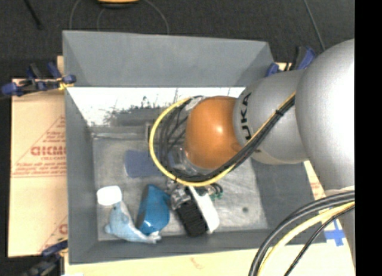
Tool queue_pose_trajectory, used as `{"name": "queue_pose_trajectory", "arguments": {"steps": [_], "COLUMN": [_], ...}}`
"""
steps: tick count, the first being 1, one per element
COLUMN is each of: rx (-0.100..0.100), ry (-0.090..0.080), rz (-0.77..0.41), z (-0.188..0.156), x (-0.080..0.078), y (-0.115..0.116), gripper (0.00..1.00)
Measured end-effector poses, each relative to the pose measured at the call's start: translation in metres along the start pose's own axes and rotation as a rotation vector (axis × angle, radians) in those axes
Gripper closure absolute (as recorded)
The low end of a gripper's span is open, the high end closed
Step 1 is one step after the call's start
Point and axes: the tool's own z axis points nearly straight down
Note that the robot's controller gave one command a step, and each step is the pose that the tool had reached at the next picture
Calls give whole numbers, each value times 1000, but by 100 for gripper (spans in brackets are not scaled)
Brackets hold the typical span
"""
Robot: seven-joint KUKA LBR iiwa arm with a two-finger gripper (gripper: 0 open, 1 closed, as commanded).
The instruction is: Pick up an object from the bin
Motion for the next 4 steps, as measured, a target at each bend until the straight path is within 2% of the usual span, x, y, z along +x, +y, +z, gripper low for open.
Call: {"name": "queue_pose_trajectory", "arguments": {"steps": [1, 2, 3, 4], "rx": [-6, -1, -4, -3], "ry": [14, -3, 10, 0], "rz": [1, 10, -4, -13], "z": [-22, -54, -86, -107], "x": [-4, -9, -21, -1], "y": [-9, -8, -3, 3], "gripper": [100, 100, 100, 100]}}
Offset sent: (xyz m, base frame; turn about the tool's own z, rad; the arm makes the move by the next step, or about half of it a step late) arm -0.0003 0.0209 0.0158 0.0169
